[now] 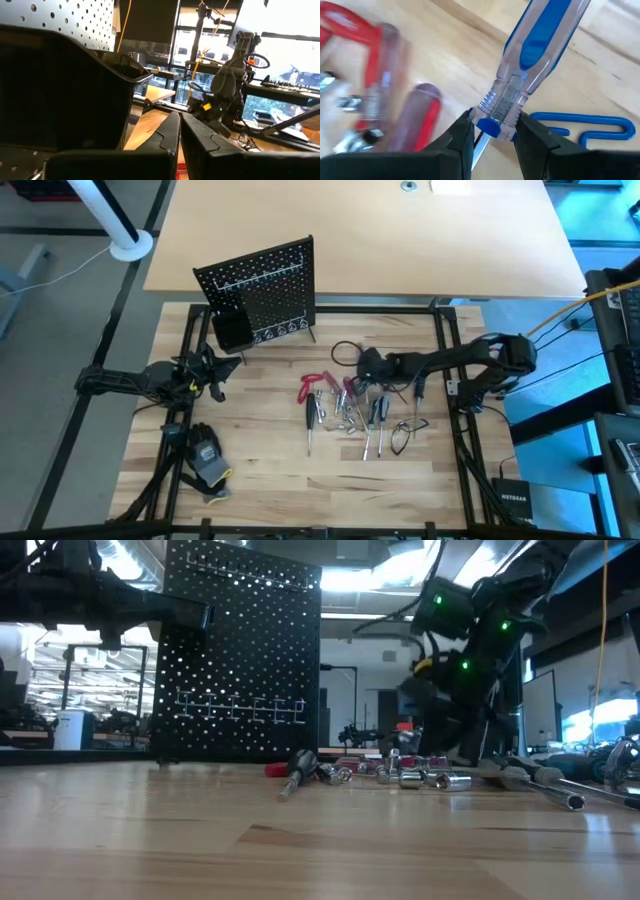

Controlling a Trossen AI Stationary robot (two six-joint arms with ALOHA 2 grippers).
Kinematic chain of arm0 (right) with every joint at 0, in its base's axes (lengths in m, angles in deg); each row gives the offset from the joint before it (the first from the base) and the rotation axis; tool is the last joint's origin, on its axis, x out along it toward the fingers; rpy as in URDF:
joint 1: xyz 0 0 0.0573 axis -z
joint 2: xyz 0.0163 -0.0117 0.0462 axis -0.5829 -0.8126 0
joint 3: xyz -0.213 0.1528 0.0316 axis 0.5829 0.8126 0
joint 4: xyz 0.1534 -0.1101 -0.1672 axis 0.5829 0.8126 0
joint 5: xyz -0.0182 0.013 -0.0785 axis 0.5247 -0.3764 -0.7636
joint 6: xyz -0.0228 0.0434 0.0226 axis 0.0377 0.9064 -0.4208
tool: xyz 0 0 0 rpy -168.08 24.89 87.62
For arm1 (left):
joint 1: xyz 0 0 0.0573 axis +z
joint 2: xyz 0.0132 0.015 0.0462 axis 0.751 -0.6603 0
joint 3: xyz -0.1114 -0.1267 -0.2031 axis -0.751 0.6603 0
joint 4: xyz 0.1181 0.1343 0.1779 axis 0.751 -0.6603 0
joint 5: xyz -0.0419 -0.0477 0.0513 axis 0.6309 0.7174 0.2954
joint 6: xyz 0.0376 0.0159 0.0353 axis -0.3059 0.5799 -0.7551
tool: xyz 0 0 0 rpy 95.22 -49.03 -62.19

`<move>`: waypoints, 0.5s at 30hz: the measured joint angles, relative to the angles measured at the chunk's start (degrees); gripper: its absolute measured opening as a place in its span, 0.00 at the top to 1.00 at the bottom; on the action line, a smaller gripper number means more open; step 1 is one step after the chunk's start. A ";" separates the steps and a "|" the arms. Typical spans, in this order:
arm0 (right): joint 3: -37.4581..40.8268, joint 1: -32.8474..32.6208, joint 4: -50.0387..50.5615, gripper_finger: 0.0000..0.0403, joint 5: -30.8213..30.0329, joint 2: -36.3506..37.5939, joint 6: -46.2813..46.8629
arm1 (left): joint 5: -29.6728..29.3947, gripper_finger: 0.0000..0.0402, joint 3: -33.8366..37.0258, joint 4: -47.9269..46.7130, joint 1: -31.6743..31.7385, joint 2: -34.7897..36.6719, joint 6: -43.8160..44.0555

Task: Hang tools onto peg board
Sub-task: Hang the blue screwdriver onto the peg board

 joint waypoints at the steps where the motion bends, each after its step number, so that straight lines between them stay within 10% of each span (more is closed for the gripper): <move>1: 0.00 -0.03 -0.08 0.72 0.16 0.86 -0.77 | 0.00 0.99 0.00 0.01 0.00 0.00 0.36; 15: -0.13 -4.00 -20.36 0.72 4.78 9.78 -19.73 | -3.20 0.78 0.00 0.72 -0.03 0.00 8.21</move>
